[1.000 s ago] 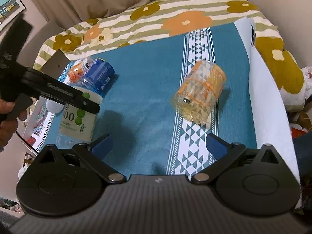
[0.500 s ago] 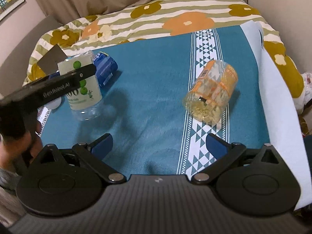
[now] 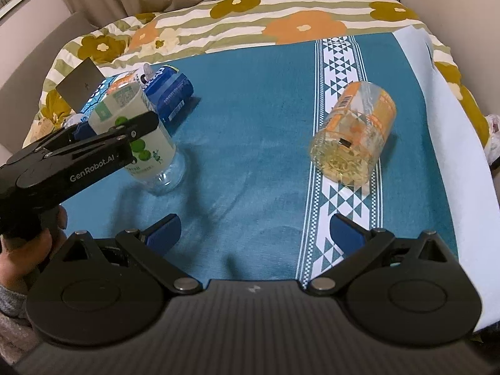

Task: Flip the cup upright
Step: 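Open the left gripper and withdraw from the upright cup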

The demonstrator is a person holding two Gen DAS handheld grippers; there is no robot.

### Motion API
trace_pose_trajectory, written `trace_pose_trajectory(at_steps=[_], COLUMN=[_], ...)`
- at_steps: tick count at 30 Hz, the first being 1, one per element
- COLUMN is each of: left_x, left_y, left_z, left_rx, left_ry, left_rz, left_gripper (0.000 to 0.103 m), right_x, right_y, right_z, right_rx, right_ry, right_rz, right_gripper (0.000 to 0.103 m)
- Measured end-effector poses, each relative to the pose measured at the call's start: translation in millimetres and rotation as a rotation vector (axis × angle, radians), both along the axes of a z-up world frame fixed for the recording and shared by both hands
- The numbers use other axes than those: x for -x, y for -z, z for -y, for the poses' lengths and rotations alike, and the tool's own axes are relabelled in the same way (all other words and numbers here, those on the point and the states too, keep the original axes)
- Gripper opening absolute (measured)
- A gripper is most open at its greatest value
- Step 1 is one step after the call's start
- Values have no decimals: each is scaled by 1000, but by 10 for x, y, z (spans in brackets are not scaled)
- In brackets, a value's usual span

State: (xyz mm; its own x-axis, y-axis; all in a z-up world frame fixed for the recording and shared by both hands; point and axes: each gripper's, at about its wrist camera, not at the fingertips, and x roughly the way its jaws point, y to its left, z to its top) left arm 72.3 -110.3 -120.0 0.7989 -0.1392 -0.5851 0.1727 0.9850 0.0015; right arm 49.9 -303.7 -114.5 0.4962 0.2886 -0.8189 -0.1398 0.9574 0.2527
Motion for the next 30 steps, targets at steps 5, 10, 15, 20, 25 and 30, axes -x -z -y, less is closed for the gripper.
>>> trace_pose_trajectory(at_steps=[5, 10, 15, 20, 25, 30], left_x=[11, 3, 85, 203, 374, 524], left_y=[-25, -25, -133, -407, -787, -1039], left_z=[2, -3, -64, -202, -407, -621], left_rx=[-22, -37, -29, -2, 36, 46], left_ry=[5, 30, 27, 2, -28, -59], left_rz=[-54, -70, -59, -74, -99, -152], left_gripper=[67, 88, 97, 97, 98, 102], right_x=[26, 61, 125, 212, 319, 419], right_y=[-6, -26, -91, -274, -628, -990], right_z=[-35, -50, -52, -64, -131, -278], right_rx=[-2, -3, 2, 5, 36, 132], right_ry=[3, 14, 29, 46, 67, 84], right_rz=[-9, -3, 12, 45, 105, 158], right_gripper=[103, 103, 103, 103, 103, 103])
